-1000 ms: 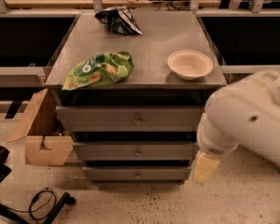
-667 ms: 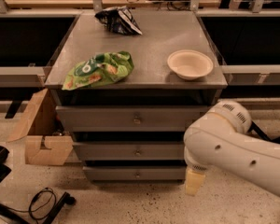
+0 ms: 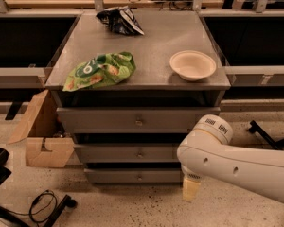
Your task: Open bottom drawer
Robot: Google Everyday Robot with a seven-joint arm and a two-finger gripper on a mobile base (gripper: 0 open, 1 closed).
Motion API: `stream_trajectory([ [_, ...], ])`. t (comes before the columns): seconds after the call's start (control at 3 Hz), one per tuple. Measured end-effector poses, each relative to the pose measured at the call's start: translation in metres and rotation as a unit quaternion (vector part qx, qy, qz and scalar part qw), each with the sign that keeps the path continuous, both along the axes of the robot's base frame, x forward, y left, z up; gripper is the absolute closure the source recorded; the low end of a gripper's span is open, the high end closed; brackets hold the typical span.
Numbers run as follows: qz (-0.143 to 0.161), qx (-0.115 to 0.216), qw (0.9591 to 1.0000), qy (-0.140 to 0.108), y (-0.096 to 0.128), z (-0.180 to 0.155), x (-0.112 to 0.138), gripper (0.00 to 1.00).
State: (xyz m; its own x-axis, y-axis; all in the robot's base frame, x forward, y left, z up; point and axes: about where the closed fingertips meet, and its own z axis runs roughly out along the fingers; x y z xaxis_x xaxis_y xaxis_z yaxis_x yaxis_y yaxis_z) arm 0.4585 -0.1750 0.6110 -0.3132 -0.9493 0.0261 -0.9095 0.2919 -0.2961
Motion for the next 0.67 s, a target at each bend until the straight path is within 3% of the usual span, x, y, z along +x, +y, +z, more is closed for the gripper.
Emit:
stream_trajectory([
  [0.33,0.000,0.000,1.0000,0.000,0.000,0.000,0.000,0.00],
  [0.67,0.010,0.012,0.9998,0.014,0.009,-0.043,0.008,0.00],
])
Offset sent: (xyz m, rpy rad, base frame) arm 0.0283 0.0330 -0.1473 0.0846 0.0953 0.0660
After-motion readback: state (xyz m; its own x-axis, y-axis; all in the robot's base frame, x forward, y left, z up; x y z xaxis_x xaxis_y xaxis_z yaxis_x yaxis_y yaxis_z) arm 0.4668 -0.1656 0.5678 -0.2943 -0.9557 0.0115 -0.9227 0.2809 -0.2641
